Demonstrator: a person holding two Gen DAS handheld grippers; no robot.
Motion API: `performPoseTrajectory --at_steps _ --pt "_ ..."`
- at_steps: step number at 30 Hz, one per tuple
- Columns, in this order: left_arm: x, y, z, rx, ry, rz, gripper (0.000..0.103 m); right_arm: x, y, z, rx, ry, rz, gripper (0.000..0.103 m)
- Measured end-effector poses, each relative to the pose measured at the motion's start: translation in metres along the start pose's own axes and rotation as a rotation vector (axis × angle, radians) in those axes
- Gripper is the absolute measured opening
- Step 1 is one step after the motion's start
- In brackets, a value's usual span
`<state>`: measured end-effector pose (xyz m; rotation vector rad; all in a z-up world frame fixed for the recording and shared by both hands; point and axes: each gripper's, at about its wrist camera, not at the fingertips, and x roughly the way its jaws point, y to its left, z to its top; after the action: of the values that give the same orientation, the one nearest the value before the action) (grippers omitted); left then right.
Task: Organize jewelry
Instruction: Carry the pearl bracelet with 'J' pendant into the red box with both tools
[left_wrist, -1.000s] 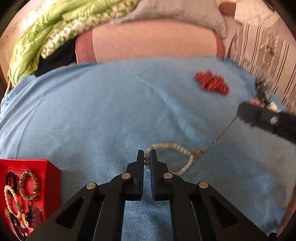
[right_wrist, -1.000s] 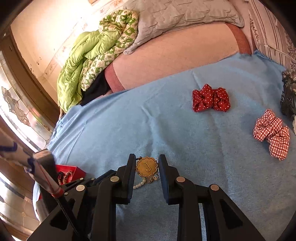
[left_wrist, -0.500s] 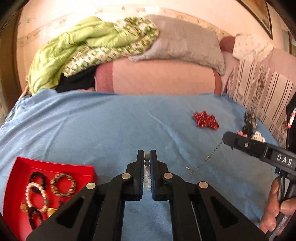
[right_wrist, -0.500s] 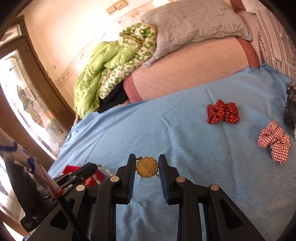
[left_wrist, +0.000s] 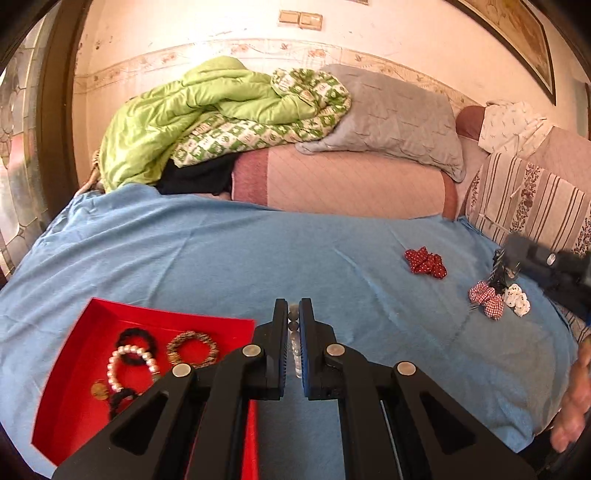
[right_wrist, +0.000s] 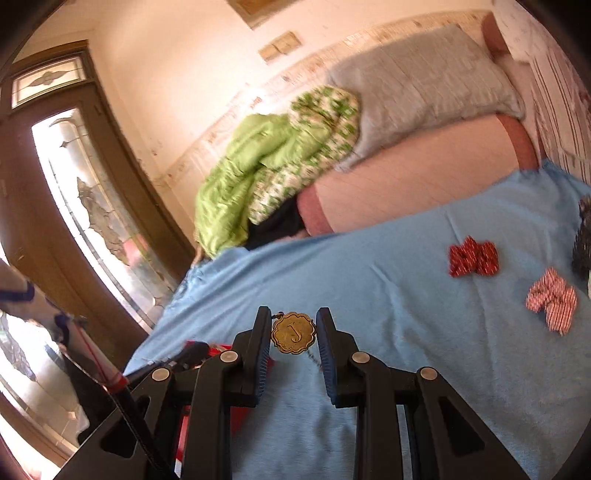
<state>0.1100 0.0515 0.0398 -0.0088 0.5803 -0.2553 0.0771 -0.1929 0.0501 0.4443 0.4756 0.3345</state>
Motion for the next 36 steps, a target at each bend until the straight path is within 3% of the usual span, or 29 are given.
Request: performPoseTrajectory --at_steps 14,20,36 --pt "-0.071 0.08 -0.009 -0.116 -0.063 0.08 0.006 -0.011 0.081 -0.005 -0.077 0.013 0.146 0.027" --pt "-0.078 0.121 -0.026 -0.178 -0.029 0.125 0.006 0.003 0.119 -0.016 -0.114 0.062 0.207 0.027" --pt "-0.059 0.182 -0.065 -0.284 0.108 0.106 0.006 0.068 0.2 -0.077 -0.221 0.246 0.287 0.027"
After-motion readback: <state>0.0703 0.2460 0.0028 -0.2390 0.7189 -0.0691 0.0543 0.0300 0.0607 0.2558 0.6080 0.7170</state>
